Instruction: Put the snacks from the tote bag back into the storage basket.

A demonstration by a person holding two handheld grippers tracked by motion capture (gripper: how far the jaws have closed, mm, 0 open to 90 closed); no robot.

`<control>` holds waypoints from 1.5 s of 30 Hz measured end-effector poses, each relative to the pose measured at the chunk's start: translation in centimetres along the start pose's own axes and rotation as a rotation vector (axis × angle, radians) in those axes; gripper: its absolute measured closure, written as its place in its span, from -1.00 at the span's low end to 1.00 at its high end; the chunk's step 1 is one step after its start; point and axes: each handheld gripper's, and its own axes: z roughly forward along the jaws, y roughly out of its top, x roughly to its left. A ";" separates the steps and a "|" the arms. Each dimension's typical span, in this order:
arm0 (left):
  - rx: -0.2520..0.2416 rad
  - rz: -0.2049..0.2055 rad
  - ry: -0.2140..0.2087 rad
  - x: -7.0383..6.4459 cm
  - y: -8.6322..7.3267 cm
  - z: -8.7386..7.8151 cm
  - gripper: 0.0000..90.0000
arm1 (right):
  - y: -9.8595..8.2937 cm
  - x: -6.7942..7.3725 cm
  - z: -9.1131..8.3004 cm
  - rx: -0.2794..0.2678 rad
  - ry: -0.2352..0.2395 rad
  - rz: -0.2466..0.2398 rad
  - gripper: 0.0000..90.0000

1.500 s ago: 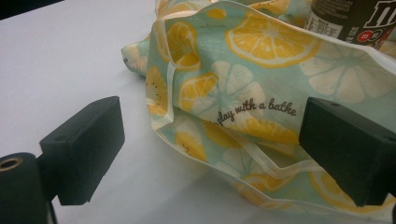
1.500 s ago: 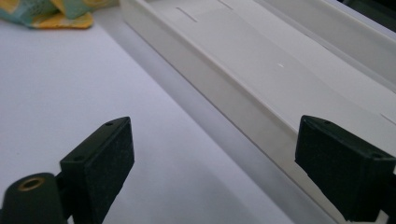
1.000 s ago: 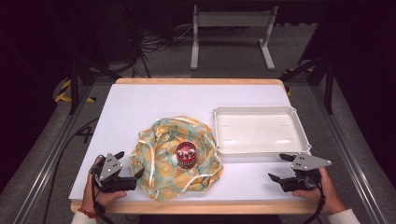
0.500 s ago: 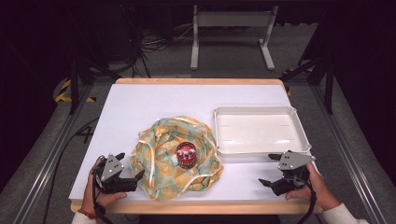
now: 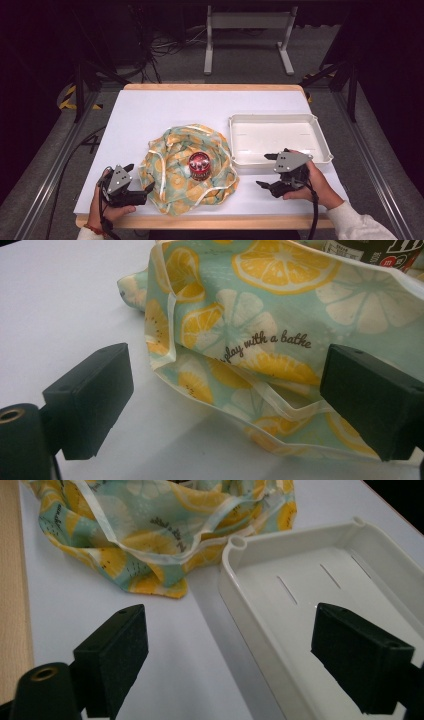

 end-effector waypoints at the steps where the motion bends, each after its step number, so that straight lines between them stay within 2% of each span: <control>1: 0.003 -0.001 -0.002 0.0 0.0 0.0 -0.83 | 0.0 0.0 0.0 0.000 0.000 0.000 -0.65; 9: 0.002 -0.001 -0.003 0.0 -0.1 -0.1 -0.83 | 3.9 -0.8 1.2 -0.014 0.026 -0.060 -0.66; 11: -0.004 -0.003 -0.004 0.0 -0.1 -0.2 -0.83 | 5.1 -0.9 1.7 -0.001 0.024 -0.089 -0.67; 13: -0.005 -0.005 -0.004 0.0 -0.1 -0.2 -0.83 | 5.5 -0.9 1.9 0.001 0.025 -0.091 -0.67; 14: -0.005 -0.003 -0.006 -0.1 -0.1 -0.2 -0.83 | 6.2 -1.1 2.1 -0.008 0.048 -0.087 -0.66; 17: -0.003 -0.005 -0.008 -0.1 -0.2 -0.2 -0.83 | 7.0 -1.2 2.4 -0.004 0.047 -0.101 -0.67; 22: -0.006 -0.005 -0.005 0.0 -0.2 -0.2 -0.83 | 9.1 -1.4 3.9 0.011 0.079 -0.128 -0.68; 26: -0.003 -0.004 -0.007 -0.1 -0.2 -0.2 -0.83 | 9.8 -1.2 4.5 0.021 0.096 -0.139 -0.68; 30: 0.001 -0.002 -0.007 -0.1 -0.2 -0.3 -0.83 | 10.8 -1.1 5.8 0.048 0.133 -0.149 -0.69; 35: 0.003 -0.002 -0.007 -0.1 -0.2 -0.3 -0.83 | 11.8 -1.0 6.9 0.047 0.168 -0.145 -0.68; 36: 0.003 -0.005 -0.008 -0.1 -0.3 -0.3 -0.83 | 12.2 -0.9 7.4 0.052 0.188 -0.148 -0.67; 42: 0.003 -0.003 -0.010 -0.1 -0.3 -0.4 -0.83 | 13.0 -0.6 8.5 0.070 0.208 -0.154 -0.67; 45: 0.002 0.000 -0.009 0.0 -0.4 -0.4 -0.84 | 13.4 -0.3 9.2 0.080 0.235 -0.151 -0.67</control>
